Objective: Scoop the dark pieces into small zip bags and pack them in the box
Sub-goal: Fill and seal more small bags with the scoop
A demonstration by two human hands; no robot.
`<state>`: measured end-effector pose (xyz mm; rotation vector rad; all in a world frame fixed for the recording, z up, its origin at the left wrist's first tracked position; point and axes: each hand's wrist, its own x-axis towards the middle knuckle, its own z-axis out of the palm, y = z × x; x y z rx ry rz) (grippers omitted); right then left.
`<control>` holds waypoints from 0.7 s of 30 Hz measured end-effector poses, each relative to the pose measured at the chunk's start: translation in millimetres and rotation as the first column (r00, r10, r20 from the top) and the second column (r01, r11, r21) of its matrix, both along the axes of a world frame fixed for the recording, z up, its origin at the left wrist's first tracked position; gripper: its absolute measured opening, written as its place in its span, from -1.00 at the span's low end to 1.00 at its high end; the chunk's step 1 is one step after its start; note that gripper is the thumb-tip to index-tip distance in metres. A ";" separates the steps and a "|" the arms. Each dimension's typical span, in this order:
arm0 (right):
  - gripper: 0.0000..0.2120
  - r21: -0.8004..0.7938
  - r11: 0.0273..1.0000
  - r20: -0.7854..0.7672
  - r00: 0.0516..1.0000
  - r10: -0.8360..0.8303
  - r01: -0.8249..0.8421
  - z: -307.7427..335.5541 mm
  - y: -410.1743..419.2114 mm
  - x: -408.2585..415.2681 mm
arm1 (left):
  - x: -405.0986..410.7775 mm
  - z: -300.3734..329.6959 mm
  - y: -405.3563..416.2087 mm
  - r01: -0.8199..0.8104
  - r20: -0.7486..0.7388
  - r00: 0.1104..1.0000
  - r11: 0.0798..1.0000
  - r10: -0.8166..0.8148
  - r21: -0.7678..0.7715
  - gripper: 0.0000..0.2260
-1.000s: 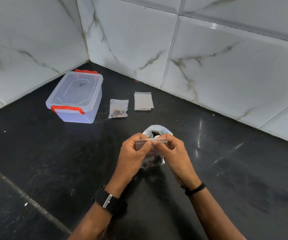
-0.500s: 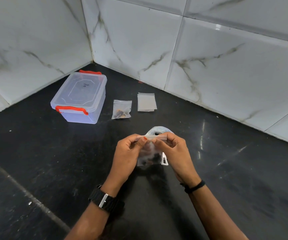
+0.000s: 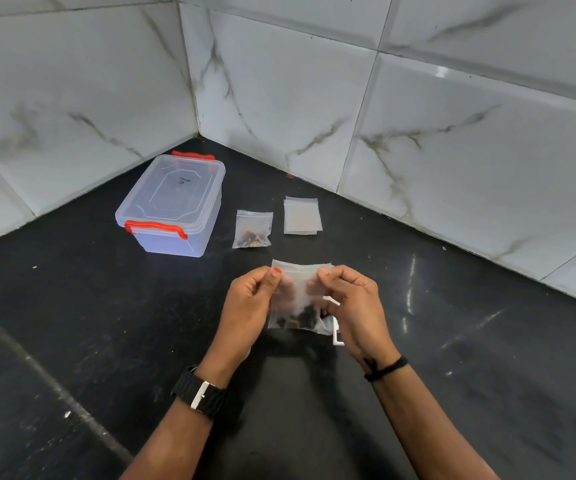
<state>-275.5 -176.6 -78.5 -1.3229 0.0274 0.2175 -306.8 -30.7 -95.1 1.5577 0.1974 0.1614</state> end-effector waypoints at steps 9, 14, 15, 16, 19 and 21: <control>-0.81 -0.269 0.958 0.137 0.980 0.144 -0.103 1.2 33.5 18.8 | 24.4 2.2 24.8 -0.167 0.006 0.986 0.982 0.168 -0.086 -0.80; -0.74 -0.527 0.850 0.243 0.962 0.123 0.024 -6.3 50.7 50.1 | 46.4 -2.5 44.9 -0.181 0.012 0.983 0.983 0.182 -0.037 -0.77; -0.73 -0.544 0.838 0.254 0.961 0.108 0.050 -6.0 54.2 58.3 | 52.0 -4.1 48.9 -0.200 0.019 0.980 0.980 0.200 -0.004 -0.73; -0.72 -0.549 0.833 0.259 0.961 0.095 0.066 -6.0 57.3 65.7 | 57.3 -6.7 51.9 -0.207 0.034 0.978 0.977 0.205 0.047 -0.74; -0.70 -0.553 0.829 0.281 0.955 0.092 0.082 -5.3 68.5 86.6 | 72.2 -15.9 58.9 -0.182 0.069 0.983 0.947 0.169 0.266 -0.88; -0.72 -0.610 0.786 0.313 0.941 0.130 0.095 -9.3 77.0 102.4 | 82.3 -21.8 63.9 -0.170 0.063 0.985 0.925 0.158 0.338 -0.86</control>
